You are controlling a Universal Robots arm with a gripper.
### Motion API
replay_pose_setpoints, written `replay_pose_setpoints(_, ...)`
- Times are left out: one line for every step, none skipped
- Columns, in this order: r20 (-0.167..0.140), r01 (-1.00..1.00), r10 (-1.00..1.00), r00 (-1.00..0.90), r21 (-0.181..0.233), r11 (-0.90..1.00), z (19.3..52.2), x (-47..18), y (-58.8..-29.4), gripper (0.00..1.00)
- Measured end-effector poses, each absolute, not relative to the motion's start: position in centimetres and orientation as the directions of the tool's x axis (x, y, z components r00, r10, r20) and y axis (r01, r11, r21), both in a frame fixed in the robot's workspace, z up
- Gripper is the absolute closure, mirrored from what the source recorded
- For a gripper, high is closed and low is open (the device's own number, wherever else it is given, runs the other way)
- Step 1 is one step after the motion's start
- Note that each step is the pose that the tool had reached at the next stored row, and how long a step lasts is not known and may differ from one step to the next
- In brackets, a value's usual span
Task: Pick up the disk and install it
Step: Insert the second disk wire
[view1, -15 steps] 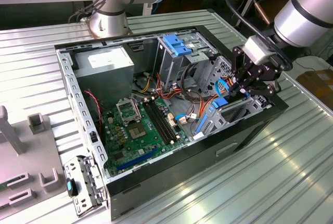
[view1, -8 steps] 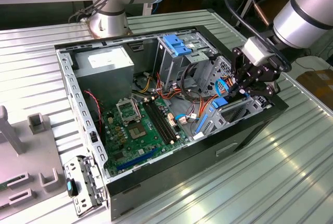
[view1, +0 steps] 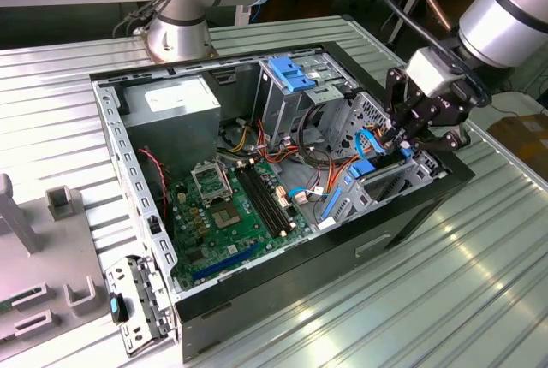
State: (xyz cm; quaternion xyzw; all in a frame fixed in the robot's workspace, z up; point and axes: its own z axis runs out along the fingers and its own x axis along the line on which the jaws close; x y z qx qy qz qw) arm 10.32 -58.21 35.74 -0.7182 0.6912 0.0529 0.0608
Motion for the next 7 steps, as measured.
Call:
replay_pose_setpoints(-0.160,-0.999,-0.986,0.039,-0.014,-0.037,35.74,10.32,-58.21,0.78)
replay_pose_setpoints(-0.160,-0.999,-0.986,0.039,-0.014,-0.037,35.75,10.32,-58.21,0.89)
replay_pose_setpoints(-0.160,-0.999,-0.986,0.039,-0.014,-0.037,35.75,10.32,-58.21,0.89)
replay_pose_setpoints(-0.160,-0.999,-0.986,0.039,-0.014,-0.037,35.75,10.32,-58.21,0.89)
replay_pose_setpoints(-0.160,-0.999,-0.986,0.039,-0.014,-0.037,35.75,10.32,-58.21,0.89)
replay_pose_setpoints(-0.160,-0.999,-0.986,0.039,-0.014,-0.037,35.75,10.32,-58.21,0.89)
replay_pose_setpoints(-0.160,-0.999,-0.986,0.039,-0.014,-0.037,35.75,10.32,-58.21,0.89)
